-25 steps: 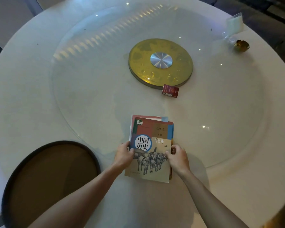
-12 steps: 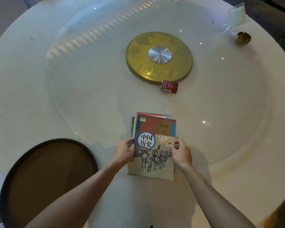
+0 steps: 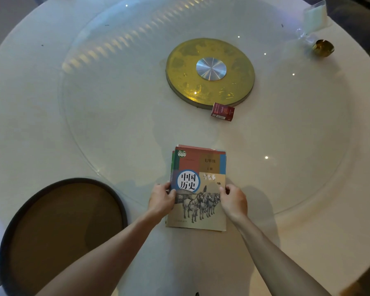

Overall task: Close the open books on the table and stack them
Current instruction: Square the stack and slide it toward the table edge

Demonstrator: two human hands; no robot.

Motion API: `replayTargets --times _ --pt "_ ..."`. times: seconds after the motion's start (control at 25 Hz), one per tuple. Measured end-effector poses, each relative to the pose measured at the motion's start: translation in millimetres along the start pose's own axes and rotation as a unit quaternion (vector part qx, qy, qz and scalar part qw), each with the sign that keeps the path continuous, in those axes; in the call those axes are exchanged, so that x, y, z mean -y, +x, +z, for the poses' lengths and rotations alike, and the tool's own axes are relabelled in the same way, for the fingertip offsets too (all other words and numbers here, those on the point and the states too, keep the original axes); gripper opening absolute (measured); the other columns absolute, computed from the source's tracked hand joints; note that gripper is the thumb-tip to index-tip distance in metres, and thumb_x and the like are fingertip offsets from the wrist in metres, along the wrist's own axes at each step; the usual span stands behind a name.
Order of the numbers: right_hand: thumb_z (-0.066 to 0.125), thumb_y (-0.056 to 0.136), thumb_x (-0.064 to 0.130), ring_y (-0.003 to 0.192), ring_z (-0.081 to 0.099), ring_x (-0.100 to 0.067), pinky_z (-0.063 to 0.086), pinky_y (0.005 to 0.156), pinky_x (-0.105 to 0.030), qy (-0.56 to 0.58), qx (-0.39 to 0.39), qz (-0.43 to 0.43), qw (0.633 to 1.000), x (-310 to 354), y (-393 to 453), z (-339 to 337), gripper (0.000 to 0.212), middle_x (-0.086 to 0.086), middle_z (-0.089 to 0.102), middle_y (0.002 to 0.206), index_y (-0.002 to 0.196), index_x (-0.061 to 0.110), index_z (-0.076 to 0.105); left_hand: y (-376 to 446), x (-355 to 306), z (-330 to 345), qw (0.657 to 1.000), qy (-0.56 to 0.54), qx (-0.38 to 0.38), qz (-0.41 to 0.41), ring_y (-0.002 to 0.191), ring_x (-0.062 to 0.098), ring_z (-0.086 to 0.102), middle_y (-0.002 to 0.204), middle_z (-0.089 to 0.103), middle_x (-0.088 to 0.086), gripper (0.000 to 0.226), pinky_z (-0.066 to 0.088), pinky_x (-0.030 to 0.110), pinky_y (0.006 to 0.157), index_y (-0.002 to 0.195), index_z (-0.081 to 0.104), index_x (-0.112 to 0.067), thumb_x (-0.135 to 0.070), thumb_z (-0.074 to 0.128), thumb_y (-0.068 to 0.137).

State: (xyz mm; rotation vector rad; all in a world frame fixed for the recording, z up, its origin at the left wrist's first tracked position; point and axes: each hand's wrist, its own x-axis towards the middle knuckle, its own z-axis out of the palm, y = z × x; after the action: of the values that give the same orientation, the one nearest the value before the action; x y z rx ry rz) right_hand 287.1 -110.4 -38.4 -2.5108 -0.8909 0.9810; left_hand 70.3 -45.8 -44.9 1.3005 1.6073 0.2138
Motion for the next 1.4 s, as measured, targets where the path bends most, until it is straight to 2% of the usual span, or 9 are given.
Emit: replayTargets --times 0.16,0.32,0.44,0.64,0.72,0.92,1.12,1.28,1.4 --pt "0.057 0.102 0.032 0.074 0.065 -0.01 0.048 0.061 -0.028 0.024 0.03 -0.004 0.999 1.2 -9.5 1.8 0.028 -0.002 0.076 0.088 0.094 0.013 0.075 3.0 -0.2 0.7 0.999 0.051 -0.007 -0.005 0.091 0.022 0.065 0.109 0.056 0.005 0.028 0.059 0.046 0.08 0.119 0.065 -0.019 -0.026 0.056 0.093" --pt "0.056 0.1 0.029 0.081 0.065 -0.019 0.049 0.071 -0.033 0.178 -0.017 0.078 0.981 -5.9 -31.9 -0.6 0.022 0.001 0.073 0.089 0.096 0.013 0.071 12.2 -19.0 -10.9 0.997 0.079 -0.004 0.02 0.089 0.018 0.064 0.108 0.064 0.003 0.031 0.055 0.035 0.068 0.116 0.06 -0.018 -0.03 0.06 0.087" --pt "0.052 0.094 0.006 0.072 0.046 -0.025 0.036 0.066 -0.037 0.328 -0.076 0.232 0.913 -24.5 -73.7 15.6 0.021 -0.008 0.053 0.077 0.073 0.013 0.052 37.2 -53.1 -14.9 0.979 0.135 -0.044 0.148 0.113 0.024 0.055 0.125 0.055 0.009 0.047 0.049 0.036 0.091 0.134 0.05 -0.014 -0.027 0.059 0.09" --pt "0.044 0.093 -0.013 0.07 0.054 -0.029 0.049 0.066 -0.04 0.49 0.013 0.374 0.787 -29.5 -109.5 26.6 0.025 -0.017 0.057 0.076 0.076 -0.001 0.058 87.1 -113.8 -1.9 0.895 0.319 0.047 0.31 0.148 0.035 0.021 0.16 0.029 0.015 0.062 0.018 0.051 0.119 0.15 0.032 -0.009 -0.027 0.053 0.094" --pt "0.041 0.093 -0.013 0.077 0.057 -0.035 0.053 0.077 -0.044 0.537 0.085 0.387 0.745 -20.6 -118.4 33.3 0.024 -0.022 0.057 0.084 0.078 -0.001 0.056 104.2 -123.9 2.6 0.873 0.37 0.076 0.307 0.144 0.035 0.03 0.155 0.038 0.016 0.058 0.023 0.051 0.118 0.145 0.04 -0.008 -0.028 0.053 0.092" --pt "0.039 0.097 -0.012 0.117 0.056 -0.045 0.043 0.118 -0.052 0.623 0.173 0.381 0.661 8.3 -121.6 46.9 0.019 -0.032 0.059 0.12 0.1 -0.005 0.056 116.7 -120.6 3.4 0.872 0.362 0.11 0.309 0.103 0.03 0.052 0.107 0.061 0.01 0.028 0.042 0.037 0.079 0.101 0.067 -0.014 -0.029 0.044 0.095" --pt "0.045 0.095 -0.007 0.107 0.063 -0.041 0.055 0.093 -0.051 0.615 0.184 0.382 0.664 17.5 -119.1 48.4 0.017 -0.027 0.069 0.105 0.091 -0.005 0.062 121.8 -113.9 5.3 0.867 0.366 0.095 0.324 0.101 0.026 0.053 0.107 0.063 0.007 0.033 0.039 0.032 0.078 0.117 0.069 -0.019 -0.032 0.046 0.097" --pt "0.05 0.096 0.0 0.095 0.068 -0.034 0.056 0.097 -0.053 0.613 0.163 0.388 0.669 17.2 -126.2 55.3 0.018 -0.022 0.074 0.098 0.099 -0.002 0.068 124.4 -108.1 5.9 0.867 0.361 0.079 0.335 0.1 0.023 0.053 0.108 0.064 0.005 0.033 0.037 0.029 0.077 0.119 0.069 -0.02 -0.033 0.05 0.096" --pt "0.05 0.096 -0.006 0.088 0.069 -0.04 0.066 0.063 -0.04 0.65 0.133 0.395 0.635 20.8 -122.0 53.7 0.016 -0.029 0.072 0.1 0.104 -0.01 0.064 126.9 -110.9 6.0 0.865 0.358 0.089 0.341 0.101 0.022 0.052 0.109 0.064 0.004 0.033 0.037 0.029 0.077 0.12 0.068 -0.02 -0.035 0.05 0.096"
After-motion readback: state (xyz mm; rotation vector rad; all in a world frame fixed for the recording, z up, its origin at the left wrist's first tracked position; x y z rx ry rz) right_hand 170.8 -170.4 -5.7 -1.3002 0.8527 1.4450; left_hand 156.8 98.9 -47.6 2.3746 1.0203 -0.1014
